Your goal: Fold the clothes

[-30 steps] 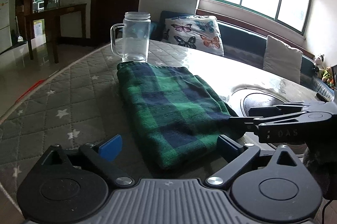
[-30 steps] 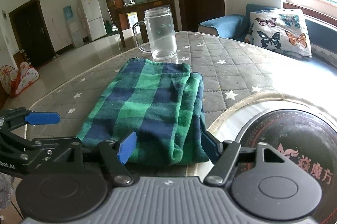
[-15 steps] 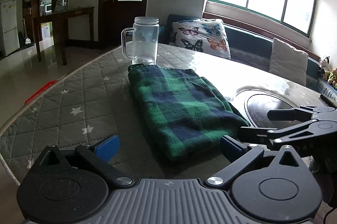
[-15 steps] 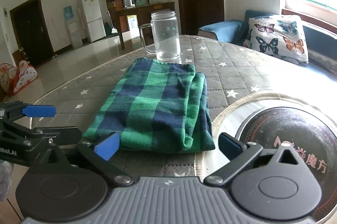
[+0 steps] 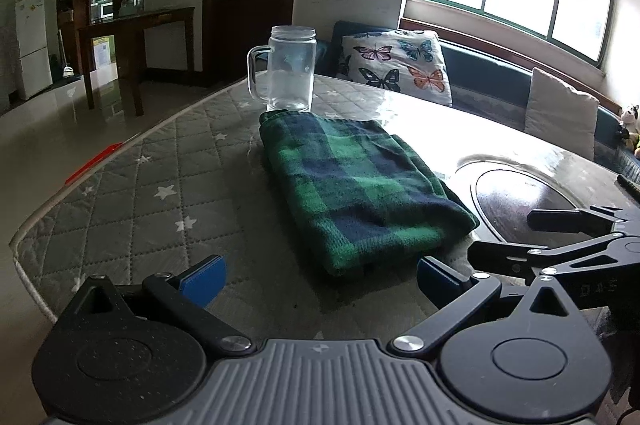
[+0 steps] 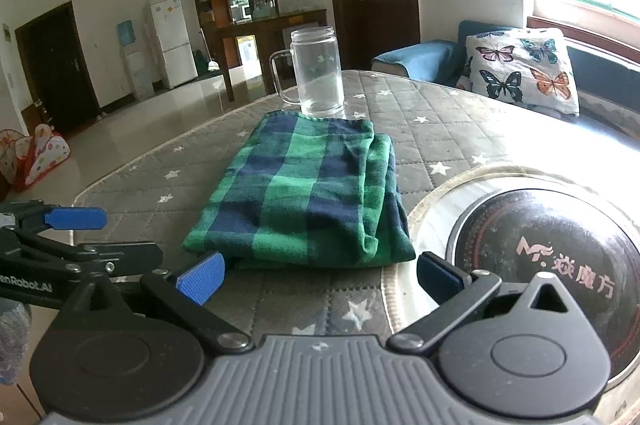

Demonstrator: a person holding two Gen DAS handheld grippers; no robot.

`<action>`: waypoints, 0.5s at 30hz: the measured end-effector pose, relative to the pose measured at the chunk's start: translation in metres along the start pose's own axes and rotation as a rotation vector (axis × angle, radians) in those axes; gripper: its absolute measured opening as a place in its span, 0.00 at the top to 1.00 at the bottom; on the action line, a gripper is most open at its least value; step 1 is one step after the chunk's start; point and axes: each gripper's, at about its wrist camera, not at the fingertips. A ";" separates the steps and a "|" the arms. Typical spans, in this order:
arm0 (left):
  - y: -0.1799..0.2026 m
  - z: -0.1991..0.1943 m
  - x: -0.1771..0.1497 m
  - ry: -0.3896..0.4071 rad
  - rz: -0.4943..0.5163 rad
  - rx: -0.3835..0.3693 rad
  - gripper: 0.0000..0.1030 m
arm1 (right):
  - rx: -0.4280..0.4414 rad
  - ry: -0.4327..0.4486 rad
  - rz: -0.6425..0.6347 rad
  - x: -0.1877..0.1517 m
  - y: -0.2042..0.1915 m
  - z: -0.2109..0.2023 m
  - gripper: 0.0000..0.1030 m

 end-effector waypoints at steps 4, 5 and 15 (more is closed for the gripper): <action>0.002 -0.003 -0.003 -0.004 0.003 0.014 0.00 | -0.002 0.003 -0.009 -0.002 -0.003 -0.005 0.00; 0.003 -0.003 -0.003 -0.004 0.002 0.015 0.00 | -0.004 0.002 -0.013 -0.003 -0.003 -0.006 0.00; 0.005 -0.014 -0.007 0.005 0.006 0.021 0.00 | -0.025 -0.013 -0.035 -0.012 -0.009 -0.015 0.00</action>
Point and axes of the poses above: each gripper's, at about its wrist camera, not at the fingertips, and z roughly the way its jaws point, y to its right, x to its top, and after that the axes turned 5 degrees about y, right-handed
